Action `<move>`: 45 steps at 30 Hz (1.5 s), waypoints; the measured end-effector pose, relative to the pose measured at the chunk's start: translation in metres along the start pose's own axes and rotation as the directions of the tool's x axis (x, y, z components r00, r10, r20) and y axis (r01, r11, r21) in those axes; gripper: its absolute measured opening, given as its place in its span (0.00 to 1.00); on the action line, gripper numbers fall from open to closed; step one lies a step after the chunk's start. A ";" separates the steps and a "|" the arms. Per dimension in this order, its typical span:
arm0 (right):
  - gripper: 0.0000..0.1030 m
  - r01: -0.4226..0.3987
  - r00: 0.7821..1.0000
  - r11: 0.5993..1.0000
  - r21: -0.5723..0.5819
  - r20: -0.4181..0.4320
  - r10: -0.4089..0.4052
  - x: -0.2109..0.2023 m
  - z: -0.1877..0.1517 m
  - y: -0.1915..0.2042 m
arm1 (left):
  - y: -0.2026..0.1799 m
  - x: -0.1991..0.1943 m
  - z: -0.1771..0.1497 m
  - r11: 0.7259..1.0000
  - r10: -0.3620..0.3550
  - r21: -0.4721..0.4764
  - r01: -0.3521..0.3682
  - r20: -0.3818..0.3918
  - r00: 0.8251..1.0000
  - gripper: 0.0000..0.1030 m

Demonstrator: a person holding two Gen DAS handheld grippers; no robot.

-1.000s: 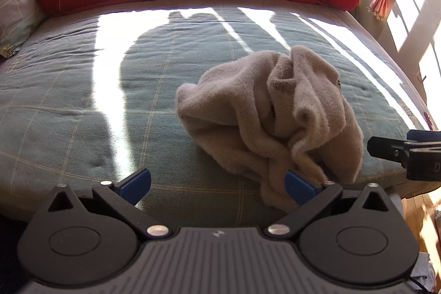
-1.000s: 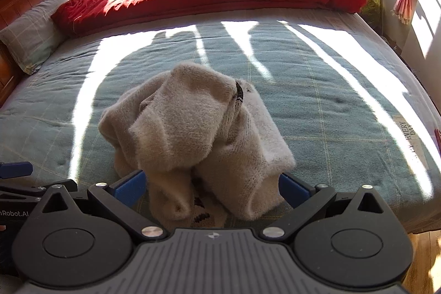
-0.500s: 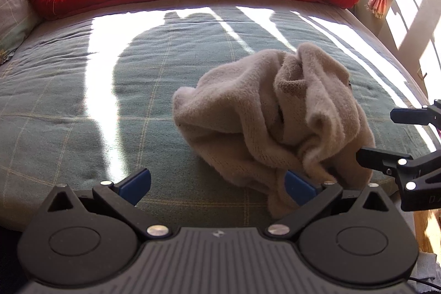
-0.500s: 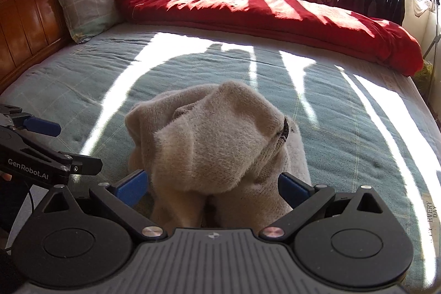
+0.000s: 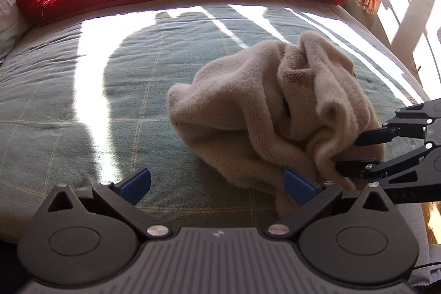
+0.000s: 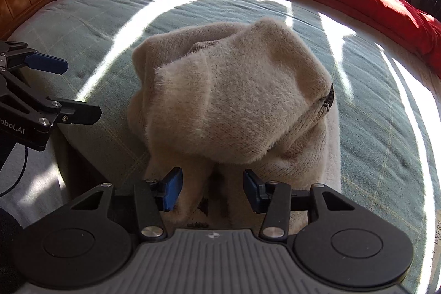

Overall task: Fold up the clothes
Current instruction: 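Lower the right gripper onto the white fuzzy sock bundle and close it, then lift and pull the gripped sock with the right gripper to spread it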

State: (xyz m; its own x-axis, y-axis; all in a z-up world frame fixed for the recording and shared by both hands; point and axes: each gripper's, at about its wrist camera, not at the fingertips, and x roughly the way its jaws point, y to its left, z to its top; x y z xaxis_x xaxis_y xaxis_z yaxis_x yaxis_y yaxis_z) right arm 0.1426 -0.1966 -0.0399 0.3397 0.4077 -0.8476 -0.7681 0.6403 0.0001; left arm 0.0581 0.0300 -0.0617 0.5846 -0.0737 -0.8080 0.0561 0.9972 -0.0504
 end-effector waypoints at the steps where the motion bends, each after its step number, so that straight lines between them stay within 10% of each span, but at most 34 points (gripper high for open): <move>1: 0.52 -0.005 1.000 1.000 -0.002 -0.001 0.005 0.003 0.001 0.001 | 0.001 0.002 0.000 1.000 0.000 0.000 0.000 -0.006 1.000 0.99; 24: 0.54 -0.119 0.983 0.991 0.056 0.147 0.109 0.062 0.152 -0.056 | 0.032 0.051 0.026 0.998 -0.034 -0.058 0.033 -0.024 0.999 0.99; 45: 0.63 0.004 0.997 0.988 0.151 0.072 -0.015 0.123 0.258 -0.128 | 0.037 0.062 0.035 1.000 -0.016 -0.014 0.016 -0.014 1.000 0.99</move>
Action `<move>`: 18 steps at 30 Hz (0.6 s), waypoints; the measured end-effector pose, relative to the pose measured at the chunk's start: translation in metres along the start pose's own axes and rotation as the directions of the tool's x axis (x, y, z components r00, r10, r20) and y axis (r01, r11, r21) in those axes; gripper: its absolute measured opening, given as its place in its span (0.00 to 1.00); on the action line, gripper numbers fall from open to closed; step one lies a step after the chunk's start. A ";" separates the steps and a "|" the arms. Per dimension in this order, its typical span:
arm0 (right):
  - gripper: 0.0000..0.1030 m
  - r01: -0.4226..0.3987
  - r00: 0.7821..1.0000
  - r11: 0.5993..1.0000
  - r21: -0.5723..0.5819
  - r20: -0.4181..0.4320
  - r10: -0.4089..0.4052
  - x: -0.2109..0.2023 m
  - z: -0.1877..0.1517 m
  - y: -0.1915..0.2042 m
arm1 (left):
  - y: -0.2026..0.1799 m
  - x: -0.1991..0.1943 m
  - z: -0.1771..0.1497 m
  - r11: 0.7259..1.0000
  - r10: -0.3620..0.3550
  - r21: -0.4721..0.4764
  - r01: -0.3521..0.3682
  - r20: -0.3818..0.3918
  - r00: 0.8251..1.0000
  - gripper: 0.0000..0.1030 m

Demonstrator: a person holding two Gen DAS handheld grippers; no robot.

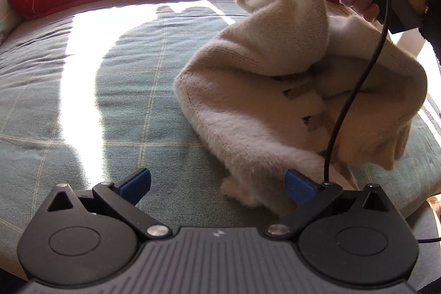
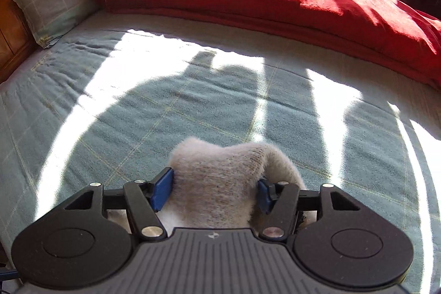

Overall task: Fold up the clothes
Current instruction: 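Lift and pull the gripped sock with the right gripper to spread it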

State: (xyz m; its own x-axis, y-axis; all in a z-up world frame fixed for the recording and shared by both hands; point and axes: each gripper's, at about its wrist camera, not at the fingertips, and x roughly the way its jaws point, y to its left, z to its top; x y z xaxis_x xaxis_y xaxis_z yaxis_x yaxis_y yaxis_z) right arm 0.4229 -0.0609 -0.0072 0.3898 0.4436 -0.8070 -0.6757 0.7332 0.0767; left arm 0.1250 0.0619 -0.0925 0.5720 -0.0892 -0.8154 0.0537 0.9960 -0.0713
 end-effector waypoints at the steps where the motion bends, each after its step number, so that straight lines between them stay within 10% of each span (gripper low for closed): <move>1: 0.63 0.004 1.000 1.000 -0.005 0.010 -0.004 -0.009 -0.001 0.002 | 0.000 -0.002 -0.001 1.000 0.004 0.002 -0.004 0.003 1.000 0.99; 18: 0.70 0.109 0.991 0.990 -0.088 0.087 -0.102 -0.161 -0.097 0.022 | -0.015 -0.065 -0.029 0.996 0.075 0.052 -0.079 0.077 0.994 0.99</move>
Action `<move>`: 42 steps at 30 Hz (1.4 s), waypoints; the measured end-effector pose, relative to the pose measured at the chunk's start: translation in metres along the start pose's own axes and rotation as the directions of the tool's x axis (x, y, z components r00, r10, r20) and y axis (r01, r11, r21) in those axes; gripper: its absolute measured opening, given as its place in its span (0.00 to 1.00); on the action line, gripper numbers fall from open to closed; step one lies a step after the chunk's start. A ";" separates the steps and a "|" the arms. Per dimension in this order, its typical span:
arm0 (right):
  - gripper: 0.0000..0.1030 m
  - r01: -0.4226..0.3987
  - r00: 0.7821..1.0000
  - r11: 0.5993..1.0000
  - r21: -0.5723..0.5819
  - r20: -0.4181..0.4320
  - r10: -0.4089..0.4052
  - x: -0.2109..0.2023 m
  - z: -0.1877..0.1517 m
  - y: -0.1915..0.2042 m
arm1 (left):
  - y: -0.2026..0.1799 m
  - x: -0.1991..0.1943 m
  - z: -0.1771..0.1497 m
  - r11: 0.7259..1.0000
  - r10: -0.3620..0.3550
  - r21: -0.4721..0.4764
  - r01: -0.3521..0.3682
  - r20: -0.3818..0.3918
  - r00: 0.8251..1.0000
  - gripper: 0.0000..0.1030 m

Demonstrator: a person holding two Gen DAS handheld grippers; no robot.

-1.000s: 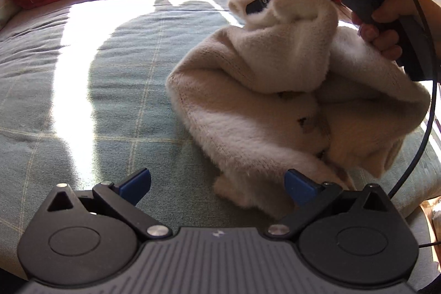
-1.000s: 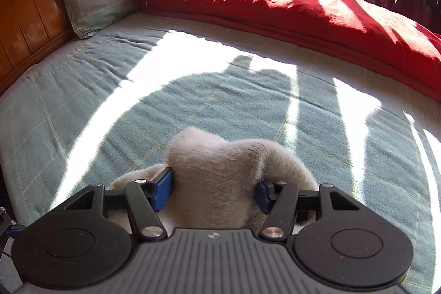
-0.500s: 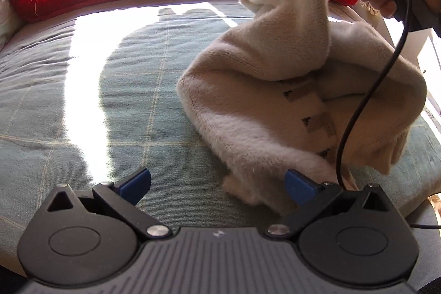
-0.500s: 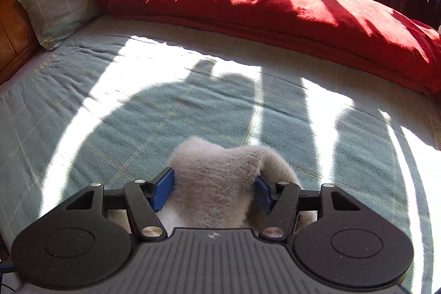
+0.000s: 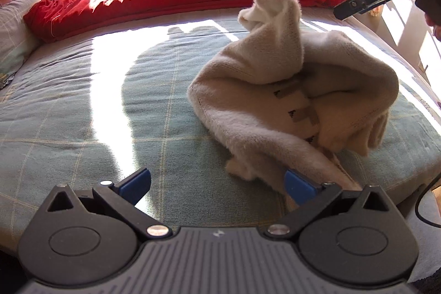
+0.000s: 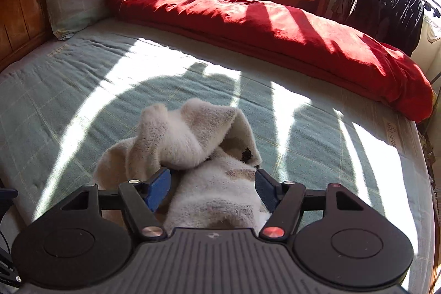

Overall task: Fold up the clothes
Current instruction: 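Lift and pull the gripped sock with the right gripper to spread it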

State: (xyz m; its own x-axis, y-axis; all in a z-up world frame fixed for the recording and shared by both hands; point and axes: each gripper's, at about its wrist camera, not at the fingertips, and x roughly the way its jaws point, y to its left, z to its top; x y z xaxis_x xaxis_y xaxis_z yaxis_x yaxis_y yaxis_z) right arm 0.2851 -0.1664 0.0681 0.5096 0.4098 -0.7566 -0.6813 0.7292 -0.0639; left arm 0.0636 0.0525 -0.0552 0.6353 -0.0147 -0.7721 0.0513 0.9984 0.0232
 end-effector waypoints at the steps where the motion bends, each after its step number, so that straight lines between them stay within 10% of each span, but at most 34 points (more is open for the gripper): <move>1: 0.70 0.005 1.000 1.000 0.007 -0.005 -0.005 -0.004 -0.010 0.000 | -0.001 -0.003 -0.002 1.000 -0.002 0.004 0.002 0.003 1.000 0.99; 14: 0.59 0.055 0.997 0.998 -0.008 0.055 -0.055 -0.043 -0.078 0.020 | -0.026 -0.035 -0.014 0.997 -0.023 0.079 0.020 0.040 0.999 0.99; 25: 0.55 0.040 0.999 0.996 -0.079 0.014 -0.039 0.013 -0.075 0.029 | -0.031 -0.017 0.005 0.996 -0.032 0.082 0.031 0.021 0.999 0.99; 28: 0.37 0.098 0.995 0.986 -0.136 -0.004 -0.100 0.030 -0.074 0.030 | -0.030 -0.013 0.007 0.996 -0.040 0.082 0.038 0.014 0.999 0.99; 32: 0.19 0.133 0.991 0.985 -0.109 0.009 -0.132 0.029 -0.068 0.010 | -0.028 -0.006 0.008 0.996 -0.037 0.086 0.038 -0.006 0.999 0.99; 42: 0.15 0.207 0.978 0.978 0.036 -0.005 -0.207 0.032 -0.053 -0.067 | -0.027 0.015 0.015 0.996 -0.038 0.079 0.042 -0.048 0.998 0.99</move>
State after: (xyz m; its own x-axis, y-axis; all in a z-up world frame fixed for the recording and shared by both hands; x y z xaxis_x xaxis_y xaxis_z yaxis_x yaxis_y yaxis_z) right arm 0.3191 -0.2310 0.0133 0.6368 0.2472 -0.7303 -0.5418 0.8174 -0.1957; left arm 0.0833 0.0249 -0.0572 0.5953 -0.0500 -0.8019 0.1381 0.9896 0.0408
